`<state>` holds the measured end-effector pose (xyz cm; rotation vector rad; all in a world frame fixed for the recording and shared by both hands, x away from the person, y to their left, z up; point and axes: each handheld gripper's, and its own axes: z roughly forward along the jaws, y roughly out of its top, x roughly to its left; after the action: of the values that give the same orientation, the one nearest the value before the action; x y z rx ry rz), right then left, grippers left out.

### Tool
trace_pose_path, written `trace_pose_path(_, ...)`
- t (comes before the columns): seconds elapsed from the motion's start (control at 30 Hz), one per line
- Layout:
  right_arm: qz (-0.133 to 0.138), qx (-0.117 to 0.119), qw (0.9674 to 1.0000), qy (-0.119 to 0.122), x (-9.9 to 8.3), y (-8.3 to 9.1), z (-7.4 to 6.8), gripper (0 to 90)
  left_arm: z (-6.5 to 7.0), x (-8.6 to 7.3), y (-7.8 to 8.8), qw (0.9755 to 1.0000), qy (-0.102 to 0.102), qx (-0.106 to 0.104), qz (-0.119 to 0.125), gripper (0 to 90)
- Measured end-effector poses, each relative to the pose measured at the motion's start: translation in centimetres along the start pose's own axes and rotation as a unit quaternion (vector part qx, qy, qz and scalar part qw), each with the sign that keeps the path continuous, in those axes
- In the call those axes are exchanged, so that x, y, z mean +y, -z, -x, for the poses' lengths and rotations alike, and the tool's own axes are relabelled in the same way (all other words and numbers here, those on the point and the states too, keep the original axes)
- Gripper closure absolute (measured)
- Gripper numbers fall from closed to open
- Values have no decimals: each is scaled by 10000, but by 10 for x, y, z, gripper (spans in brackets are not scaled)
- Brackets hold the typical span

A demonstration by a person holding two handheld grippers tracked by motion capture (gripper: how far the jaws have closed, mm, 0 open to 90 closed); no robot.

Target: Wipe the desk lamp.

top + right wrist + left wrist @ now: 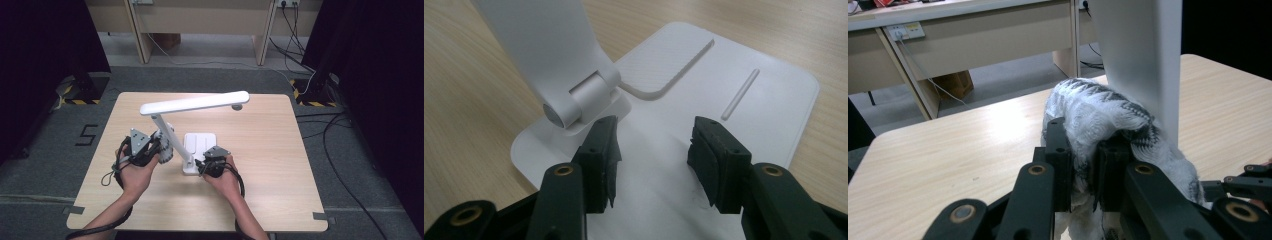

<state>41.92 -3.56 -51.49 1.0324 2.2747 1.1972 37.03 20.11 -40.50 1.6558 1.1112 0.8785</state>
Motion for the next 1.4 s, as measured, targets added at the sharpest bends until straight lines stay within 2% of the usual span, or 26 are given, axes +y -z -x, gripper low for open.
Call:
trace_pose_path(0.5,0,0,10000,2,0,0,0,540,10,-24,-14,9998,65,-86,-190,798)
trace_pose_path(1.4,4,2,10000,13,0,0,0,540,23,-55,-34,9980,106,-213,-586,798)
